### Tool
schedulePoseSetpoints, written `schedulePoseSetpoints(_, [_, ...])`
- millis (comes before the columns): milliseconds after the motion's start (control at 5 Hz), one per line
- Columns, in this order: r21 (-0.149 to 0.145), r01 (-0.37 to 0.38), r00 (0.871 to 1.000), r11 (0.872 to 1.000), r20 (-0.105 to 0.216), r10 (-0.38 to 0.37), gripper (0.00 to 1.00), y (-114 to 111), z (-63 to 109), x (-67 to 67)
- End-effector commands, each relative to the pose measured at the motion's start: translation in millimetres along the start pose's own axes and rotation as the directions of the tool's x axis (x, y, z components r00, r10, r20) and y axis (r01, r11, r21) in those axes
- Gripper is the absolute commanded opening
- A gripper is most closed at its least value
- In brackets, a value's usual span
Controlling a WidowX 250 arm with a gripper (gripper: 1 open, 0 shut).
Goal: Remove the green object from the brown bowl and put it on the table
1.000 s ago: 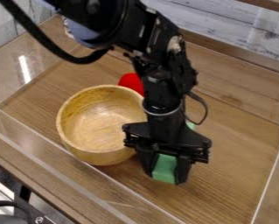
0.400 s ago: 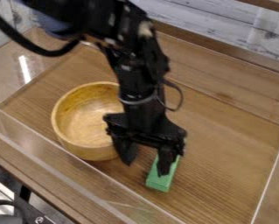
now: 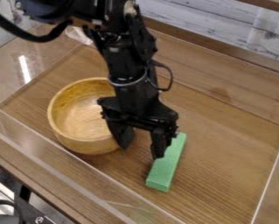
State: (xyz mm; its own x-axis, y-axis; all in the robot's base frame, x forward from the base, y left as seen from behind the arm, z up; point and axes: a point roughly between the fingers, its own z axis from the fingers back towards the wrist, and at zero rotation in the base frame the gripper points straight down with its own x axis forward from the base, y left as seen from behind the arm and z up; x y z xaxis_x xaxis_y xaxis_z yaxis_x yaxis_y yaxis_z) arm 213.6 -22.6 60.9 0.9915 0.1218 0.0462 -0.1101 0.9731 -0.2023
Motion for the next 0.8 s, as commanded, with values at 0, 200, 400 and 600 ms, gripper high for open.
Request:
schedulePoseSetpoints(0, [-0.001, 0.022, 0.999, 1.0, 0.036, -0.022, 0.0, -4.7, 3.8, 11.6])
schedulePoseSetpoints(200, [-0.013, 0.165, 0.986, 0.986, 0.009, -0.165, 0.0, 4.3, 16.6, 22.4])
schedulePoseSetpoints(400, [-0.034, 0.301, 0.953, 0.953, -0.013, -0.302, 1.0, 9.9, 26.9, 34.5])
schedulePoseSetpoints(600, [-0.038, 0.279, 0.96, 0.959, -0.004, -0.28, 0.0, 2.4, 11.0, 36.2])
